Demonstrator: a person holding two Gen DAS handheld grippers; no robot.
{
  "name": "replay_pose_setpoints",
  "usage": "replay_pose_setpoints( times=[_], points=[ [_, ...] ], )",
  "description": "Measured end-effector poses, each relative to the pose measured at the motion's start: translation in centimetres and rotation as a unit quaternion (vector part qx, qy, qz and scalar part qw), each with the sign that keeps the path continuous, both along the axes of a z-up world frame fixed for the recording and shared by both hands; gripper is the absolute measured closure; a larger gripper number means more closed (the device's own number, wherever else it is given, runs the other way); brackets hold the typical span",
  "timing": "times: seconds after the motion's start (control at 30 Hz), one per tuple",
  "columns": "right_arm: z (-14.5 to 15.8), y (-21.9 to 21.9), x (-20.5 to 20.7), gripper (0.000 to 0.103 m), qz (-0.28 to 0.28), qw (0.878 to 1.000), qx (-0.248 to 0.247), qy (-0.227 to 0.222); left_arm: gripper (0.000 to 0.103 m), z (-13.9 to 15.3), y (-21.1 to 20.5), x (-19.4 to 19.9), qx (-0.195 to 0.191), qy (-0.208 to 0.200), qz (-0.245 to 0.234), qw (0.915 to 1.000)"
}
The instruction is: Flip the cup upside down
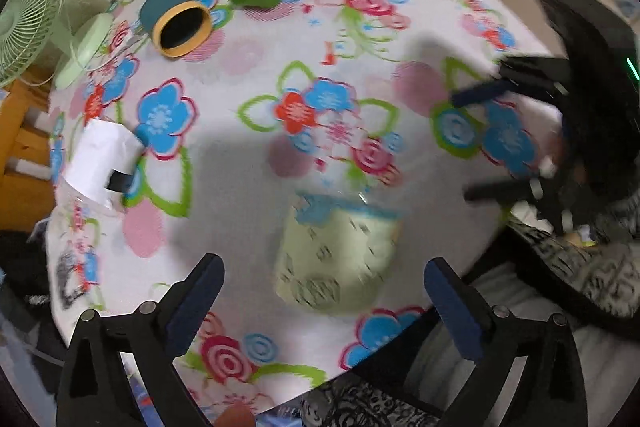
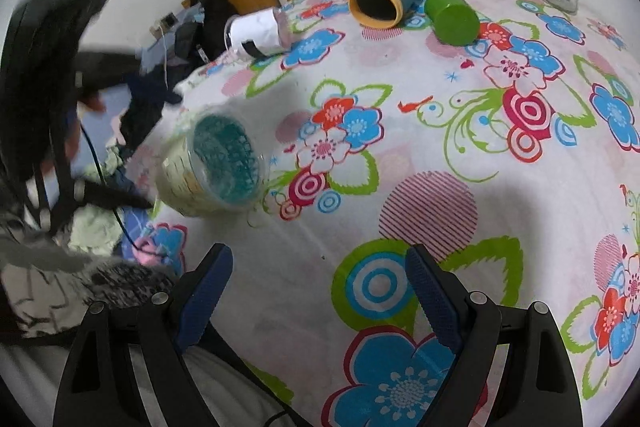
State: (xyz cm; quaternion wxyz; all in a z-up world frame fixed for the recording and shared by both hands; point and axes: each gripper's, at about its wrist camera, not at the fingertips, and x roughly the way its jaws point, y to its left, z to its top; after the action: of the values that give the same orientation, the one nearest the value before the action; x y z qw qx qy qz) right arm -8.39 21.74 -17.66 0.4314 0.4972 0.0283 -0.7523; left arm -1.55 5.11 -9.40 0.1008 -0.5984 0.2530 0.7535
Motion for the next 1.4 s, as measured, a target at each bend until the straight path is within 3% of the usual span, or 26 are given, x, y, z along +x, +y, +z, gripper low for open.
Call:
replay_pose_setpoints(
  times=[0.1, 0.27, 0.33, 0.4, 0.57, 0.63, 0.8, 0.87, 1.0, 1.13, 1.4],
  points=[
    [0.2, -0.1, -0.3, 0.013, -0.005, 1.0, 0.007, 0.002, 0.0, -1.0, 0.5, 2.0, 0.019, 0.011, -0.035, 0.9991],
    [0.1, -0.7, 0.1, 0.013, 0.0, 1.0, 0.022, 0.0, 0.0, -2.9, -0.2, 2.6, 0.005, 0.042, -0.061, 0.9972],
    [0.1, -0.8, 0.5, 0.013, 0.002, 1.0, 0.023, 0.001, 0.002, -3.4, -0.8, 2.3, 0.011, 0.041, -0.054, 0.9976],
    [0.1, -0.8, 0.6, 0.013, 0.0, 1.0, 0.023, 0.001, 0.018, -3.7, -1.3, 2.1, 0.026, 0.035, -0.049, 0.9979],
    [0.1, -0.2, 0.9, 0.013, -0.008, 1.0, 0.022, -0.002, 0.041, -3.3, -1.7, 1.5, 0.035, 0.037, -0.02, 0.9985],
    [0.2, 0.0, 0.9, 0.013, -0.008, 1.0, 0.02, -0.001, 0.042, -3.0, -1.8, 1.3, 0.044, 0.032, -0.011, 0.9985],
    [0.3, 0.0, 0.9, 0.013, -0.004, 1.0, 0.014, 0.001, 0.042, -1.4, -1.5, 0.8, 0.025, 0.022, 0.034, 0.9989],
    [0.2, -0.1, 0.9, 0.013, 0.001, 1.0, 0.011, 0.001, 0.042, -0.5, -1.1, 0.4, 0.008, 0.014, 0.051, 0.9986],
    [0.1, -0.5, 1.1, 0.013, 0.011, 1.0, 0.007, 0.004, 0.042, 0.2, -0.5, -0.3, -0.063, -0.023, 0.081, 0.9945],
    [-0.2, -0.4, 1.1, 0.013, 0.015, 1.0, -0.002, 0.0, 0.042, 0.2, 0.9, -1.0, -0.155, -0.047, 0.085, 0.9831],
    [-0.8, 0.0, 1.1, 0.013, 0.015, 1.0, -0.019, -0.008, 0.041, -1.6, 3.3, -3.0, -0.196, -0.117, 0.093, 0.9693]
  ],
)
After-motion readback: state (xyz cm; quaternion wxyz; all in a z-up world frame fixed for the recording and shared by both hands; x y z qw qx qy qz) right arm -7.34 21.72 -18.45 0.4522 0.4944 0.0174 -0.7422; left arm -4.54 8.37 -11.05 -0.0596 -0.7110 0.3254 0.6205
